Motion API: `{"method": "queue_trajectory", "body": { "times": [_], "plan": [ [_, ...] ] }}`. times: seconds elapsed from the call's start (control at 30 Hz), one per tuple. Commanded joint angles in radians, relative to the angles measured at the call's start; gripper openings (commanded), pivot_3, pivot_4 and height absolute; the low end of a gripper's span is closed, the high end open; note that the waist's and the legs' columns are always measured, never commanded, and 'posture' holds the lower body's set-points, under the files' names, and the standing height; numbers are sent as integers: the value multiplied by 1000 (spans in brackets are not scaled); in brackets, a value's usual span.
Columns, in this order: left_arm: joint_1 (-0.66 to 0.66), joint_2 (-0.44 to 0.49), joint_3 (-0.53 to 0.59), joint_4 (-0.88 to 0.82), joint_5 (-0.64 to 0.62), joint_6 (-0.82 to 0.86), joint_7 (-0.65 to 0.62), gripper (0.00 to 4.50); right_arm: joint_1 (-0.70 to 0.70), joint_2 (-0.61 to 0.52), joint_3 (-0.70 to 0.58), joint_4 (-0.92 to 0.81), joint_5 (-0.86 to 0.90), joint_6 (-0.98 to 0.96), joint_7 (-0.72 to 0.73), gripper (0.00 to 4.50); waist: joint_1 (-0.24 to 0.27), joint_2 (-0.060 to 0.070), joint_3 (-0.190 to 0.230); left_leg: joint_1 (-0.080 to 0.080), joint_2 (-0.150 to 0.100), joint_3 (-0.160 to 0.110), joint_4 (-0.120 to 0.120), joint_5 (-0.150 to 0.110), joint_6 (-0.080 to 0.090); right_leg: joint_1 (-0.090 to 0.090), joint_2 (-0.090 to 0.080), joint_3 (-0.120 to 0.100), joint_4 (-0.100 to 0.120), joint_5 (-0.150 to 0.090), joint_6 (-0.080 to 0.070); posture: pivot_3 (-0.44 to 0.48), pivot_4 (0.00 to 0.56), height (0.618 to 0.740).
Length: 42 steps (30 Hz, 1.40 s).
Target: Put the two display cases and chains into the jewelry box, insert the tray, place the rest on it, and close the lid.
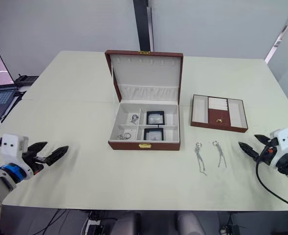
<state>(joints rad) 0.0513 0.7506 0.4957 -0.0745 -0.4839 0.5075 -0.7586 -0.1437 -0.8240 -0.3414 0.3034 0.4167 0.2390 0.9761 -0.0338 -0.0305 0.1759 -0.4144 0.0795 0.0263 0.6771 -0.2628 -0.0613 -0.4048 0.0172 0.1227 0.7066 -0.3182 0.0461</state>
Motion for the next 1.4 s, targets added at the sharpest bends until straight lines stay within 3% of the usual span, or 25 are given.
{"method": "queue_trajectory", "body": {
  "times": [0.03, 0.23, 0.47, 0.73, 1.07, 1.17, 1.27, 1.4],
  "plan": [
    [-58, 59, -44, -112, -60, 34, -80, 4485, -92, -86, 39, -30, 13, 31, 124, 4500, -2, 0, 0, 0, 0, 0, 0, 0, 0, 0, 0, 0, 0, 0, 0, 0, 150, 740],
    [-212, 104, -181, -156, -115, 77, -204, 4485, -353, -180, 218, 147, -89, -3, 343, 4500, -6, 1, 0, 2, 0, 1, 0, 0, 0, 0, 0, 1, 1, 0, 0, 0, 150, 740],
    [-401, 60, -375, -143, -104, 32, -322, 4485, -695, -164, 414, 499, -291, -165, 509, 4500, -11, 3, 2, 2, 0, 2, 0, 0, 0, 0, 0, 1, 1, 0, 0, 0, 150, 740],
    [-553, -81, -529, -138, -65, -43, -362, 4485, -884, -73, 521, 835, -488, -365, 437, 4500, -19, 3, 2, 2, 0, 3, 2, 0, 0, 1, 0, 2, 1, 0, 0, 0, 150, 740],
    [-555, -133, -575, -139, -20, -123, -370, 4485, -906, -2, 520, 964, -571, -422, 323, 4500, -27, 4, 2, 4, -1, 3, 2, 1, -1, 0, 0, 4, 5, 0, 0, 0, 150, 740],
    [-540, -138, -573, -146, -12, -145, -364, 4500, -901, 7, 513, 972, -573, -429, 300, 3894, -29, 4, 2, 4, -1, 3, 2, 1, -1, 0, 0, 4, 5, 0, 0, 0, 150, 740],
    [-515, -143, -578, -152, 4, -177, -362, 4500, -896, 14, 504, 977, -572, -435, 282, 2775, -29, 4, 2, 5, -1, 3, 2, 1, -1, 0, 0, 4, 5, 0, 0, 0, 150, 740],
    [-509, -155, -580, -157, 9, -193, -353, 4500, -896, 24, 489, 979, -568, -436, 280, 1686, -29, 4, 2, 5, -1, 3, 2, 1, -1, 1, 0, 4, 5, 0, 0, 0, 150, 740]
  ]
}}
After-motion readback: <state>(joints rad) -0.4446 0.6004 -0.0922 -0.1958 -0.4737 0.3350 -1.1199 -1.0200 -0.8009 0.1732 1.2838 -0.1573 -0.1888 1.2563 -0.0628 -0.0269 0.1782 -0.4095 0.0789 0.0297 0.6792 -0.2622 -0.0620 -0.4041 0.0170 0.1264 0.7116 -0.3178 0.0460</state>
